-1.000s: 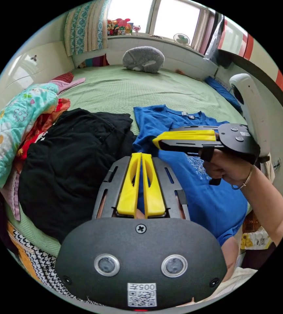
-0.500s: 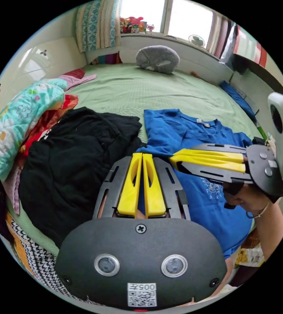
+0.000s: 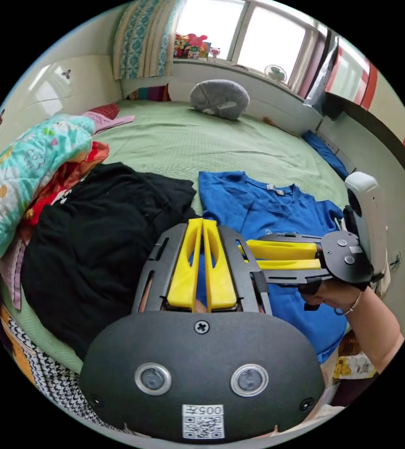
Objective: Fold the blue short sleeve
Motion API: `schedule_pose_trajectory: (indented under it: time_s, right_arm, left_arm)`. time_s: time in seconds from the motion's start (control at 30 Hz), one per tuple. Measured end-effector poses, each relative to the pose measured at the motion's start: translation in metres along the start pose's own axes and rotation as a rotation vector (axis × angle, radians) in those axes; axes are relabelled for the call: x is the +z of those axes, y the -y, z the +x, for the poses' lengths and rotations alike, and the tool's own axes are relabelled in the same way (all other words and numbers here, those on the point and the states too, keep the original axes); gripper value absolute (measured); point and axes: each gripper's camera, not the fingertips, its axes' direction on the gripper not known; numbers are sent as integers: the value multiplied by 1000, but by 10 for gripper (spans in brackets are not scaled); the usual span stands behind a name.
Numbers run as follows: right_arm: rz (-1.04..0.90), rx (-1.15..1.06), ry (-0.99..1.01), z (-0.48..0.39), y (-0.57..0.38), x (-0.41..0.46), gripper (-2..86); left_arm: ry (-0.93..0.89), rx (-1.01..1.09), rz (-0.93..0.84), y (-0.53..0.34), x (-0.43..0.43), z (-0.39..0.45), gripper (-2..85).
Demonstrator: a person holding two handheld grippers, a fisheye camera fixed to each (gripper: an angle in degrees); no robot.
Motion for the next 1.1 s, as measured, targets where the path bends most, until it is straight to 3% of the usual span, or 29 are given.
schedule_pose_trajectory:
  time_s: [0.2,0.3,0.4,0.53,0.73,0.93,1.1]
  right_arm:
    - [138,183,-58,34,32,-23,9]
    - [72,154,22,42,62,-6,-7]
    - [-22,168,-111,54,83,16,-10]
    - [-23,310,0,79,91,11,-11]
    - [115,302,85,88,54,-51,-11]
    - [52,230,-249,106,-12,-132,-8]
    - [22,418,-356,165,-62,-214,26]
  left_arm:
    - [72,-46,-94,-3,36,11,-6]
    - [62,-23,-77,-14,42,18,-6]
    - [86,-10,-69,-22,49,25,-4]
    - [105,-12,-45,-32,58,37,-3]
    - [183,-13,-14,-43,48,64,-3]
    - [99,37,16,-65,30,123,-5]
    - [-118,130,2,-68,47,212,4]
